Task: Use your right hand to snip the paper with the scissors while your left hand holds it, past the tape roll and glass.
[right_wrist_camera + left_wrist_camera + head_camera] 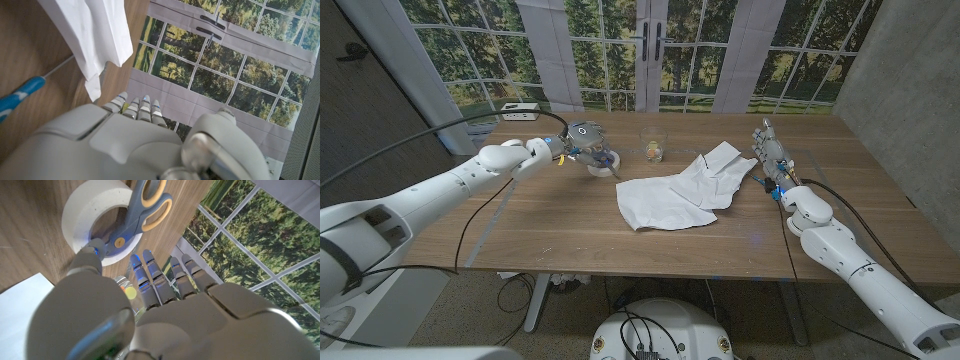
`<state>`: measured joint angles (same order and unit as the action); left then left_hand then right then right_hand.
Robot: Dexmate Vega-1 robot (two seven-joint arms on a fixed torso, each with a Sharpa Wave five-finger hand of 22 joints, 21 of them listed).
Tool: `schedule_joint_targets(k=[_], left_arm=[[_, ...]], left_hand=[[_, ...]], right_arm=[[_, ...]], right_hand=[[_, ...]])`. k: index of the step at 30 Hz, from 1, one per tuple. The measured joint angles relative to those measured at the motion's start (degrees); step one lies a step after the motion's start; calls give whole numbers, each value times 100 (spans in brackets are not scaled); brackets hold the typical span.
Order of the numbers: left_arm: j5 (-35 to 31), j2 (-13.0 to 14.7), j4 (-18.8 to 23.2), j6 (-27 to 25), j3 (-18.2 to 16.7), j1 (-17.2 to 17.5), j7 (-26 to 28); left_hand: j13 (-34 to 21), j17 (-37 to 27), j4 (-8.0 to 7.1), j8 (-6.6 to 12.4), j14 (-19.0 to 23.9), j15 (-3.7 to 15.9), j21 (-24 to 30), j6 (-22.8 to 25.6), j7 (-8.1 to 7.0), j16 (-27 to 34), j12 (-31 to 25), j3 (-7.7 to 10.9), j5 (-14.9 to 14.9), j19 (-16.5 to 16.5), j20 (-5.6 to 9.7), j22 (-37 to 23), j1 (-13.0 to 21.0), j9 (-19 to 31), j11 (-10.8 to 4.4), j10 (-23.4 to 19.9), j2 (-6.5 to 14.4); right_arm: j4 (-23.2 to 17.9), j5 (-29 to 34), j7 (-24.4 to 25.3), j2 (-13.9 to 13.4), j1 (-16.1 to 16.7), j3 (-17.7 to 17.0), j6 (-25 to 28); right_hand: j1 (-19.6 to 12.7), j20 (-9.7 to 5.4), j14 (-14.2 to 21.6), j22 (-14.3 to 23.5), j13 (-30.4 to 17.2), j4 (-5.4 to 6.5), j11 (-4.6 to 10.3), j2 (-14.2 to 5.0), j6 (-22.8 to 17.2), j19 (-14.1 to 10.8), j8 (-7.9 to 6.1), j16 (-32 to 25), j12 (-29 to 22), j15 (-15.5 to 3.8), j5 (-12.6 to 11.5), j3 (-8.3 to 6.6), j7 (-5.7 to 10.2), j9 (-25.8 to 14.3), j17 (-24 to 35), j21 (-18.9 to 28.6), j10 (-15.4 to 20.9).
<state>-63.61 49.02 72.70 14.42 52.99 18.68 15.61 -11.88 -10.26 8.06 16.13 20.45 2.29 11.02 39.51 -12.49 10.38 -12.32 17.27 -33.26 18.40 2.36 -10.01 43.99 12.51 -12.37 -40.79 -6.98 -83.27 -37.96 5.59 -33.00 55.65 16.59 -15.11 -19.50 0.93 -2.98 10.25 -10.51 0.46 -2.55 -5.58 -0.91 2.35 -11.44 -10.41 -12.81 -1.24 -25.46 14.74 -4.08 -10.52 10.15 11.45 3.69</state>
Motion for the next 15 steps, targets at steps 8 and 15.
schedule_joint_targets(k=[8,15], left_arm=[[1,-30,-56,-5,55,-39,-30],[27,-70,-125,-14,95,-70,-35]], left_hand=[[0,0,-11,0,45,7,0,114,-8,0,0,11,51,0,0,0,44,0,20,-83,44],[1,0,-16,0,45,6,0,144,-20,0,0,176,170,0,0,0,158,0,9,-153,158]], right_arm=[[12,-19,2,8,0,-7,0],[19,-27,13,11,4,-11,3]], right_hand=[[2,0,0,0,0,-17,0,-2,0,0,0,0,0,0,0,18,0,0,0,0,0],[2,0,0,0,0,-38,0,-2,0,0,0,0,0,0,0,9,0,0,0,0,0]])
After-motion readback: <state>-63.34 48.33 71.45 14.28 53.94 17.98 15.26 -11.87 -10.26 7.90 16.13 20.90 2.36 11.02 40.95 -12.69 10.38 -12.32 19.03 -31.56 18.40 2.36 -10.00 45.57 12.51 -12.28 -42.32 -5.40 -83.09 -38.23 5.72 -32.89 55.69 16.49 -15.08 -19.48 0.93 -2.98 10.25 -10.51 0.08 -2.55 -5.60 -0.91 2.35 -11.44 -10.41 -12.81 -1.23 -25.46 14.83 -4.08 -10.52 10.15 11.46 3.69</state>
